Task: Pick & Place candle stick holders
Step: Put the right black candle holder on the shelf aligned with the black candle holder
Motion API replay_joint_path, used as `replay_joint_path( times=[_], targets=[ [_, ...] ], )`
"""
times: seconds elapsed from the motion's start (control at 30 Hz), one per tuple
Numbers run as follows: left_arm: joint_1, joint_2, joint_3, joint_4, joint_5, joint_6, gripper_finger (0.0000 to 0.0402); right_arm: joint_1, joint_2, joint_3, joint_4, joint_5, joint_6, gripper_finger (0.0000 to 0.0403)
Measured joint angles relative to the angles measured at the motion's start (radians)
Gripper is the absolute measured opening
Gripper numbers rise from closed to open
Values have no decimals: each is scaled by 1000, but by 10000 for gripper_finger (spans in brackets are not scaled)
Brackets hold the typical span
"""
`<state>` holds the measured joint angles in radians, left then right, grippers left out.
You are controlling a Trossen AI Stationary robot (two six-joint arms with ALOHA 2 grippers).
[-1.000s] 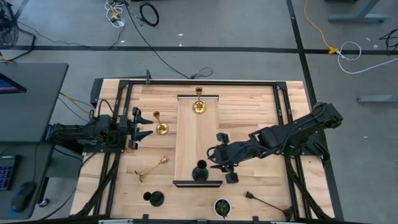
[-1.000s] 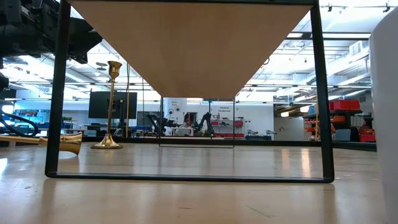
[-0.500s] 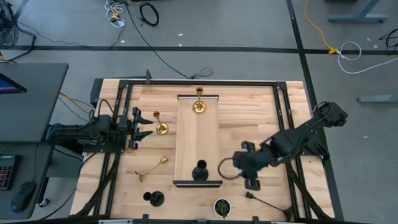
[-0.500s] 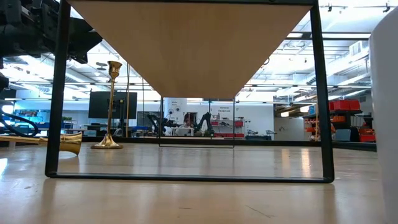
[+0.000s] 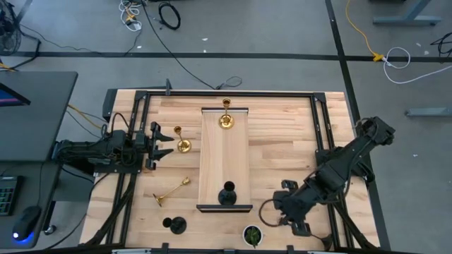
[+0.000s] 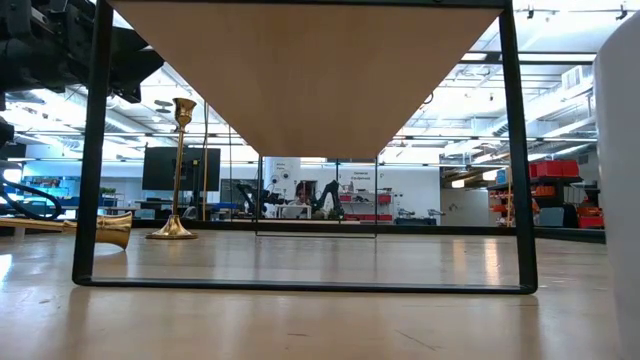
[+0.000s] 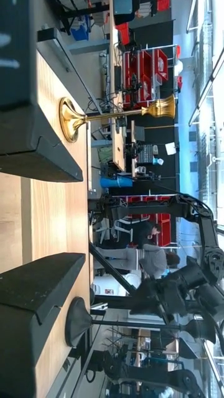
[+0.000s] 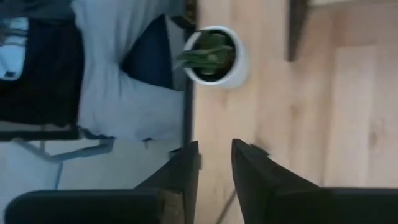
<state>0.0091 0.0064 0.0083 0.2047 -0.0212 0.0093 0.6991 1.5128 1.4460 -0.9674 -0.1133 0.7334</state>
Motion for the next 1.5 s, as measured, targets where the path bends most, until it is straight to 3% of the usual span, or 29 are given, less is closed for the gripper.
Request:
replay_joint_path(
  times=[0.37,0.63,0.87,1.17,1.27,1.5],
  targets=[
    [0,0,0,0,0,-26,197,92,63,0,-37,-83,123,72],
    [0,0,0,0,0,-32,197,94,195,0,-144,-189,182,112],
    [0,0,0,0,0,-33,197,97,311,0,-212,-216,167,149],
    [0,0,0,0,0,-33,197,99,401,-8,-275,-196,147,151],
    [0,0,0,0,0,-33,197,101,402,-45,-242,-187,152,148],
    [0,0,0,0,0,-33,197,103,402,-181,-42,-281,183,142]
  ],
)
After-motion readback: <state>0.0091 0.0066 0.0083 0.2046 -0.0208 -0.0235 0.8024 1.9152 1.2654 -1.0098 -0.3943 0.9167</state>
